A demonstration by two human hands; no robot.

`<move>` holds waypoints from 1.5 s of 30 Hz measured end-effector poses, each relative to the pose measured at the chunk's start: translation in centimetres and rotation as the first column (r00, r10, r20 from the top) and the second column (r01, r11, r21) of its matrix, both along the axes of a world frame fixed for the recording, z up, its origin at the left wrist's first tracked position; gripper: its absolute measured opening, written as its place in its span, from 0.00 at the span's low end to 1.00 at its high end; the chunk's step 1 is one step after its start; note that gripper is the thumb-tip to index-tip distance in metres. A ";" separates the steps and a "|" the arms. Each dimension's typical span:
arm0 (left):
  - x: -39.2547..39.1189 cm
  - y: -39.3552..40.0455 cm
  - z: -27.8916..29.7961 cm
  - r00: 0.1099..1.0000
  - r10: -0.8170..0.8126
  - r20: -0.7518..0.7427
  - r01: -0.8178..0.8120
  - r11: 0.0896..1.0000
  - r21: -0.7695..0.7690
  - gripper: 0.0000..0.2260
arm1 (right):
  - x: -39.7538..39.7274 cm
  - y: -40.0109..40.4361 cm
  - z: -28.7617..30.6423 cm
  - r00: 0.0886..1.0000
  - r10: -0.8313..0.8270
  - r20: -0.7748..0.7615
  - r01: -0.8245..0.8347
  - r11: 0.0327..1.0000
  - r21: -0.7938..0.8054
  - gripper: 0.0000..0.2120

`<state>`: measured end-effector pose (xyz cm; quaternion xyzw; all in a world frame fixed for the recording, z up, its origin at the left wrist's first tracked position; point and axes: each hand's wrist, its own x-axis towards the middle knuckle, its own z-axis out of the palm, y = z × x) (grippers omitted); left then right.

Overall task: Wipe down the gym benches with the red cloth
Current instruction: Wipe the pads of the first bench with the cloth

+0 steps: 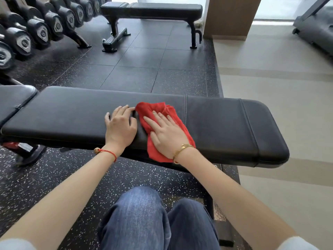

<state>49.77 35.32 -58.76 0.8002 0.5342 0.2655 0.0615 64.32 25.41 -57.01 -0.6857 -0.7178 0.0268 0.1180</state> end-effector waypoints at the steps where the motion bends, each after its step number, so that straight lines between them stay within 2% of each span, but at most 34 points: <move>1: -0.1 0.1 0.0 1.000 -0.004 0.002 0.004 1.000 -0.002 0.17 | 1.2 -0.7 0.0 1.000 -0.024 0.010 0.024 1.000 0.006 0.27; 6: 0.1 -0.1 -0.1 1.000 -0.012 -0.013 0.012 1.000 -0.002 0.17 | 8.6 0.0 0.7 0.967 -0.250 0.038 0.252 0.967 -0.039 0.26; 9: 0.3 -0.2 0.0 1.000 -0.002 -0.018 0.002 1.000 0.012 0.17 | 9.8 3.1 1.6 0.935 -0.353 0.037 0.355 0.932 -0.072 0.26; 13: 0.3 -0.1 0.0 1.000 0.007 -0.020 -0.007 1.000 0.025 0.17 | 5.8 3.8 1.2 0.983 -0.176 0.044 0.178 0.982 -0.062 0.26; 18: -0.1 0.0 0.0 1.000 -0.008 -0.021 0.008 1.000 0.023 0.17 | 4.7 -2.0 0.4 0.998 -0.056 -0.002 0.056 0.998 0.011 0.26; 22: -0.3 -0.1 0.0 0.999 -0.018 -0.030 0.019 1.000 0.020 0.17 | 8.4 -4.7 0.4 0.988 -0.143 -0.059 0.144 0.989 0.016 0.26; 26: 0.1 -0.4 0.3 0.999 -0.007 -0.031 0.008 1.000 0.015 0.17 | 13.7 -3.6 0.9 0.925 -0.380 -0.027 0.379 0.925 -0.028 0.26; 28: 0.2 -0.5 0.3 0.999 0.001 -0.037 0.000 1.000 0.018 0.17 | 14.5 -2.2 1.2 0.894 -0.447 0.002 0.447 0.894 -0.032 0.25; 32: 0.3 -0.5 0.4 0.999 0.005 -0.042 -0.005 1.000 0.015 0.18 | 11.7 -0.7 1.2 0.932 -0.361 0.018 0.361 0.932 -0.026 0.26; 38: 0.1 -0.9 0.3 0.997 -0.009 -0.081 0.006 1.000 -0.030 0.20 | 8.8 -5.3 0.5 0.984 -0.172 -0.036 0.173 0.985 0.022 0.27; 41: -0.1 -0.8 0.5 0.993 -0.029 -0.114 0.025 0.999 -0.039 0.20 | 11.3 -7.3 0.4 0.971 -0.236 -0.049 0.237 0.971 0.026 0.26; 45: 0.3 -1.2 1.1 0.991 -0.077 -0.107 0.076 0.997 -0.015 0.17 | 15.0 -5.2 1.2 0.890 -0.457 -0.012 0.456 0.889 -0.034 0.26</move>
